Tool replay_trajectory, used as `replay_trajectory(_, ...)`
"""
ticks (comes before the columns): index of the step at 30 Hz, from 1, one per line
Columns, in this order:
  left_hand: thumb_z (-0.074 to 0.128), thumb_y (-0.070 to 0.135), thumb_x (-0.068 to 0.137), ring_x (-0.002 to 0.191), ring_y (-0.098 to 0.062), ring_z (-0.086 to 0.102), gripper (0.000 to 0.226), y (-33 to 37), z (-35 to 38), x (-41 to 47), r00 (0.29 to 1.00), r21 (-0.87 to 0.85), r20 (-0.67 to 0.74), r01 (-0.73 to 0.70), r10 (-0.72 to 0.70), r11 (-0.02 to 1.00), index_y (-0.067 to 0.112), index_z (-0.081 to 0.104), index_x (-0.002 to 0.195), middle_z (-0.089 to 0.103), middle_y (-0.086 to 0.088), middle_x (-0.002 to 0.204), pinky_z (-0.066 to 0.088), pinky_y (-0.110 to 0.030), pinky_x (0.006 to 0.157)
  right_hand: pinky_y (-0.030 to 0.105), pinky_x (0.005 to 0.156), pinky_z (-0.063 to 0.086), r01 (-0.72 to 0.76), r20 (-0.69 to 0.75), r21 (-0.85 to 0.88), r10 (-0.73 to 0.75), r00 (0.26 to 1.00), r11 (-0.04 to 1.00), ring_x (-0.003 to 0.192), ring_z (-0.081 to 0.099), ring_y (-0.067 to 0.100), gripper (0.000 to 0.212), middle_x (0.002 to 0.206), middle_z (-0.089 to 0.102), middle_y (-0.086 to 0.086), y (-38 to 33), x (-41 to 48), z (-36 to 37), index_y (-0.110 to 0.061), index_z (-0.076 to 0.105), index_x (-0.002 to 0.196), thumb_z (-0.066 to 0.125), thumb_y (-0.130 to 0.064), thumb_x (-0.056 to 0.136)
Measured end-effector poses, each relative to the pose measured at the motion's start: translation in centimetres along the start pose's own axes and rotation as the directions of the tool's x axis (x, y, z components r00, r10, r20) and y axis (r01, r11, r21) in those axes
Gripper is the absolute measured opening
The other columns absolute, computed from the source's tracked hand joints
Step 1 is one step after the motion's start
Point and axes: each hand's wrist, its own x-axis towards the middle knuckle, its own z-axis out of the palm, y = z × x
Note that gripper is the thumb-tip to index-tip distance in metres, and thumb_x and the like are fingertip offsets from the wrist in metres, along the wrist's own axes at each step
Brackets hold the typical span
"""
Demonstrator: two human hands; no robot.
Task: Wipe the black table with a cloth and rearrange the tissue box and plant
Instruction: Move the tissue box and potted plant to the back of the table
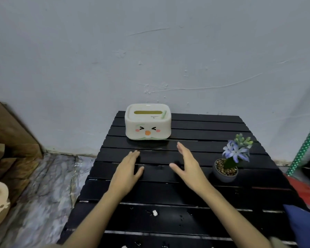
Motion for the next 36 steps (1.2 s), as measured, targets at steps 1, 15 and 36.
replay_trajectory(1, 0.05, 0.027, 0.09, 0.142, -0.013, 0.02, 0.055, 0.0, 0.0, 0.0, 1.0, 0.011, -0.014, 0.002, -0.001, 1.0, 0.018, 0.029, 0.14, 0.032, -0.001, 0.15, 0.022, -0.032, 0.116, 0.022, 0.109, 0.023, 0.004, 0.011, -0.005, -0.004, 1.0, 1.0, 0.134, 0.026, 0.005, 0.072, 0.151, 0.026, -0.002, 0.2, -1.2, -0.1, -0.023, 0.014, 0.143, 0.058, -0.026, 0.087)
replay_trajectory(15, 0.048, 0.026, 0.091, 0.14, -0.012, 0.025, 0.048, 0.1, 0.0, -0.4, 0.998, 0.073, -0.058, 0.01, -0.006, 0.997, 0.022, 0.036, 0.137, 0.037, 0.002, 0.148, 0.028, -0.037, 0.111, 0.019, 0.103, 0.026, -0.146, -0.129, -0.048, 0.139, 0.982, 0.988, 0.127, 0.033, 0.001, 0.091, 0.135, 0.035, -0.014, 3.5, -11.4, -4.9, -0.02, 0.024, 0.14, 0.046, -0.073, 0.069)
replay_trajectory(36, 0.048, 0.027, 0.091, 0.14, -0.012, 0.025, 0.048, -0.5, 0.2, -0.1, 0.999, 0.069, -0.051, 0.007, -0.003, 0.998, 0.023, 0.035, 0.137, 0.037, 0.002, 0.148, 0.029, -0.038, 0.113, 0.026, 0.092, 0.037, -0.293, -0.403, -0.064, 0.244, 0.882, 0.954, 0.116, 0.05, 0.027, 0.07, 0.127, 0.051, 0.015, 5.5, -3.7, -7.5, -0.003, 0.041, 0.128, 0.077, -0.019, 0.07)
